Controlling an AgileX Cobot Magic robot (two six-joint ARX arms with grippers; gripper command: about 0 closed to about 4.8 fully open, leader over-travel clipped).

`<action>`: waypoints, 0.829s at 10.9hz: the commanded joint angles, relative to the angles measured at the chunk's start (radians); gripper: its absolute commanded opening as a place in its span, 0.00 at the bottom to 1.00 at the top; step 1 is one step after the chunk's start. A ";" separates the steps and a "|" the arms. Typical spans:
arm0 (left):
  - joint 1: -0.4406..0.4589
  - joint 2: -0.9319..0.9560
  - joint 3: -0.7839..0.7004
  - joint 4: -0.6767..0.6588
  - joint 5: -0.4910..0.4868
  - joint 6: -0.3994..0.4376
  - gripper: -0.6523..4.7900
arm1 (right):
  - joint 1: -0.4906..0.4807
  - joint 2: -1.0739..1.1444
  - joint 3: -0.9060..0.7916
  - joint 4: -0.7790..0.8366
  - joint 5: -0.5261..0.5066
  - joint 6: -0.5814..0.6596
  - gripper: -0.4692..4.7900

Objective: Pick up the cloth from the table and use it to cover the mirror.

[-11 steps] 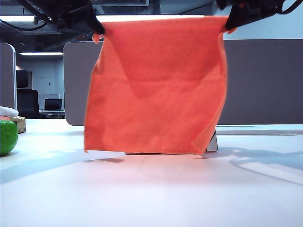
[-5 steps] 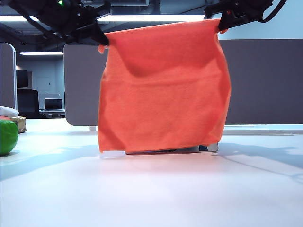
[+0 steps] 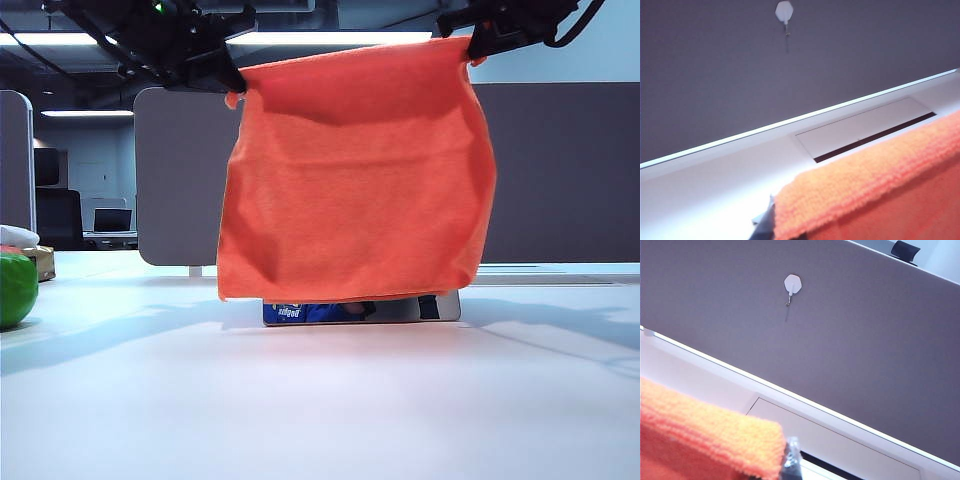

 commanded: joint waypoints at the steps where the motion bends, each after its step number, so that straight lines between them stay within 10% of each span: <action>1: 0.016 0.032 0.001 0.004 -0.090 0.024 0.11 | -0.019 0.043 0.043 0.015 0.052 0.008 0.08; 9: 0.031 0.083 0.002 0.070 -0.152 0.025 0.11 | -0.041 0.117 0.050 0.065 0.042 -0.001 0.08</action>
